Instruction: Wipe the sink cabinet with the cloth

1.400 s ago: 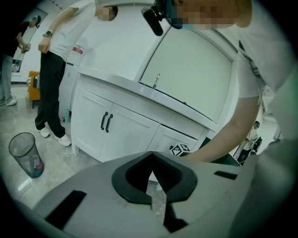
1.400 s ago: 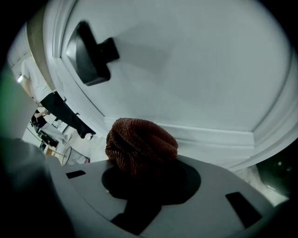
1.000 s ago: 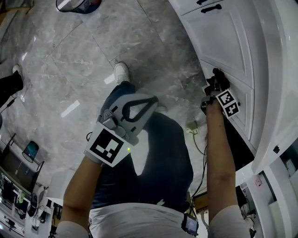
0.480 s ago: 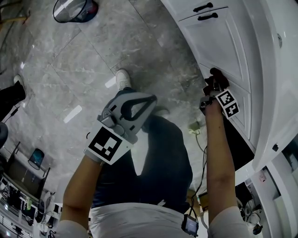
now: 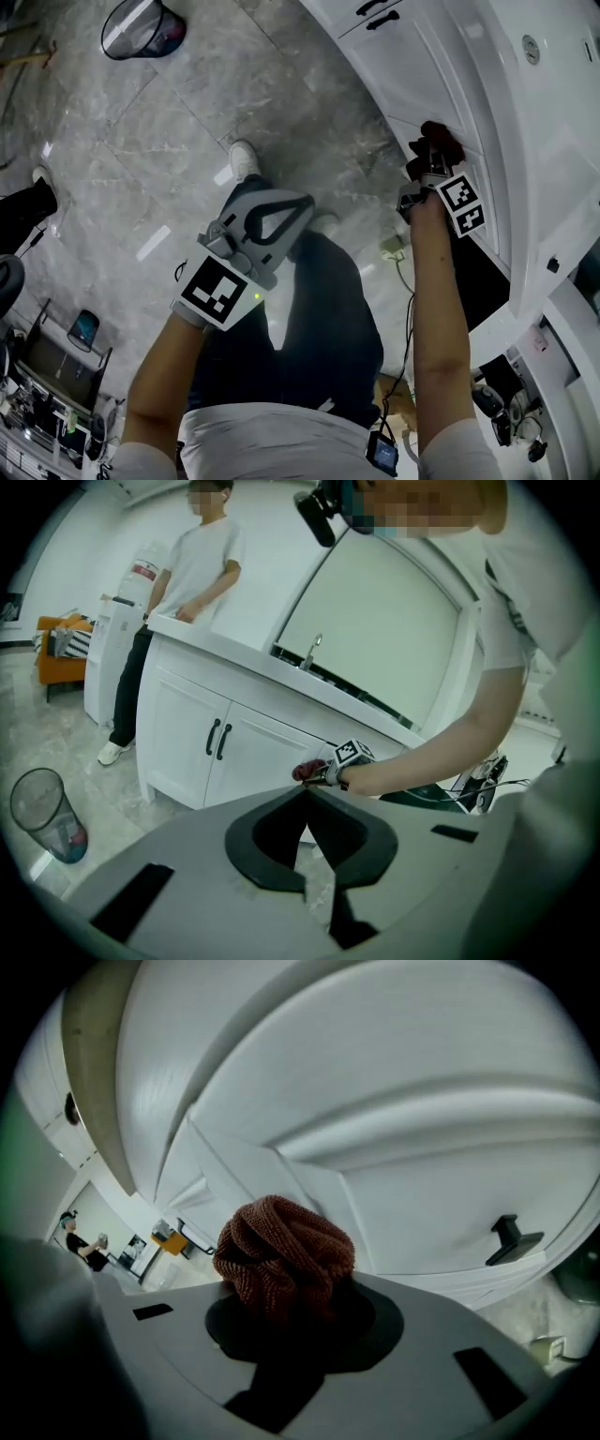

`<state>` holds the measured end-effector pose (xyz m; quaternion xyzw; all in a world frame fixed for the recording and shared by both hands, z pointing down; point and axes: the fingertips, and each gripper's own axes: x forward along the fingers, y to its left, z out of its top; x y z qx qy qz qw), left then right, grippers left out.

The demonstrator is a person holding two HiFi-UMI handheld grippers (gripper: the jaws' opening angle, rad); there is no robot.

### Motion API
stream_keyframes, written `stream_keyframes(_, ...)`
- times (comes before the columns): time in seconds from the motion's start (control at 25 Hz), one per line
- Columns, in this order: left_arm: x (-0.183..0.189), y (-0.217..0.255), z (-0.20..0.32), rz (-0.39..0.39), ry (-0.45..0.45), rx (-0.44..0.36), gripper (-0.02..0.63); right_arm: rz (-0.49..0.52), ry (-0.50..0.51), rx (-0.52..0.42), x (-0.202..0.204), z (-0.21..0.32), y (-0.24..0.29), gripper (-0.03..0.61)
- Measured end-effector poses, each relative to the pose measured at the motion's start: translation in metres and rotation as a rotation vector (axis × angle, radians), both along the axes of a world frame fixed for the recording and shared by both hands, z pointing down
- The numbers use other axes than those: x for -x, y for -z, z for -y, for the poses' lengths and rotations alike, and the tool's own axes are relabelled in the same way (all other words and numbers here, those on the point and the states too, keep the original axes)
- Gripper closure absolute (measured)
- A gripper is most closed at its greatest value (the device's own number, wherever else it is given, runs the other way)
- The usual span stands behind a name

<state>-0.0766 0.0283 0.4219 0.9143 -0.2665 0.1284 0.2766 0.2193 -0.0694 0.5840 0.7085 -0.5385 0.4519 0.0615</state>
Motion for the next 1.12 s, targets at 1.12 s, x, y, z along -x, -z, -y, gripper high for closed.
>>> stream_keyframes(1.12,-0.086,0.039,-0.058,0.006,-0.161,-0.042,0.603,0.132,-0.025,-0.261,-0.039,-0.042,0.11,0.477)
